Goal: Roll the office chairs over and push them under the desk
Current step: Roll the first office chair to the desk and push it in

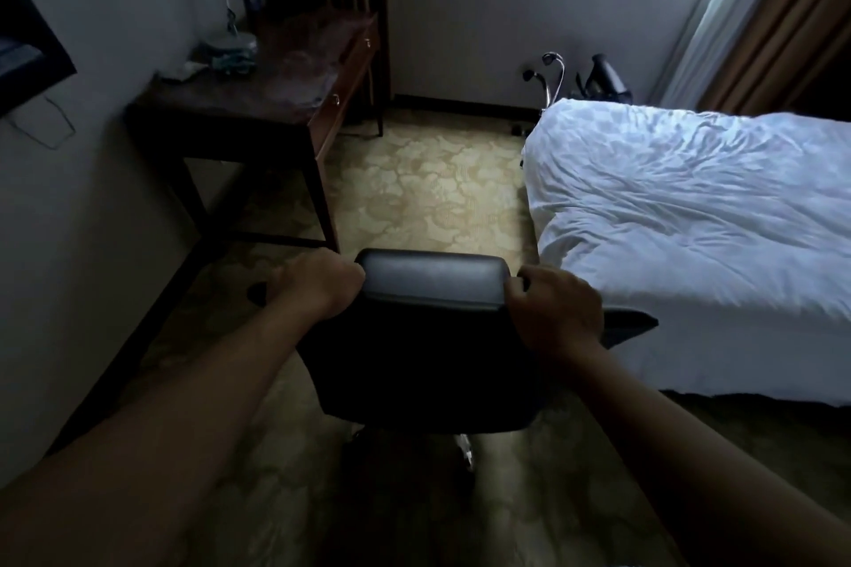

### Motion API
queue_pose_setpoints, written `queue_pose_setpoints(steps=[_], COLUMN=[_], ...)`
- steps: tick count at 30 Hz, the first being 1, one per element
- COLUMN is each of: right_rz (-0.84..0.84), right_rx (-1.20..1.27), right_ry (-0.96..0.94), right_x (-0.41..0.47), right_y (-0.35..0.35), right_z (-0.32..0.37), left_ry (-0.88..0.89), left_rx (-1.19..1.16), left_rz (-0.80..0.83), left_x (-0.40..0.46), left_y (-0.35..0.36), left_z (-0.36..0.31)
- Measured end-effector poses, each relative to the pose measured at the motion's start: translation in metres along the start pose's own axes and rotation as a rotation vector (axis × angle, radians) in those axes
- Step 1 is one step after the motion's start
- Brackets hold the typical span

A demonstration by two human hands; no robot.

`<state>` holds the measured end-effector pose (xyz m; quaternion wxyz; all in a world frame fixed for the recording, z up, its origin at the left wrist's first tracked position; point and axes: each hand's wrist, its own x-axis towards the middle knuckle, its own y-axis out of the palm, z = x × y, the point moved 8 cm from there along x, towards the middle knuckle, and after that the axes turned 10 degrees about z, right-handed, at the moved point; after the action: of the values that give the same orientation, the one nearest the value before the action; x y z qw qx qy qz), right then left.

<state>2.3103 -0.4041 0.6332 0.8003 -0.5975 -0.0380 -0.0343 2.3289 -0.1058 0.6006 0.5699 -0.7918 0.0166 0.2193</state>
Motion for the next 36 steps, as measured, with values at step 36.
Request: queue_pose_setpoints(steps=[36], right_rz=[0.038], right_rx=[0.092], right_ry=[-0.339], right_x=[0.631], right_y=[0.059], right_z=[-0.037], left_ry=[-0.389], left_rx=[-0.141], left_rz=[-0.188], left_x=[0.430], left_y=[-0.122], left_z=[-0.207])
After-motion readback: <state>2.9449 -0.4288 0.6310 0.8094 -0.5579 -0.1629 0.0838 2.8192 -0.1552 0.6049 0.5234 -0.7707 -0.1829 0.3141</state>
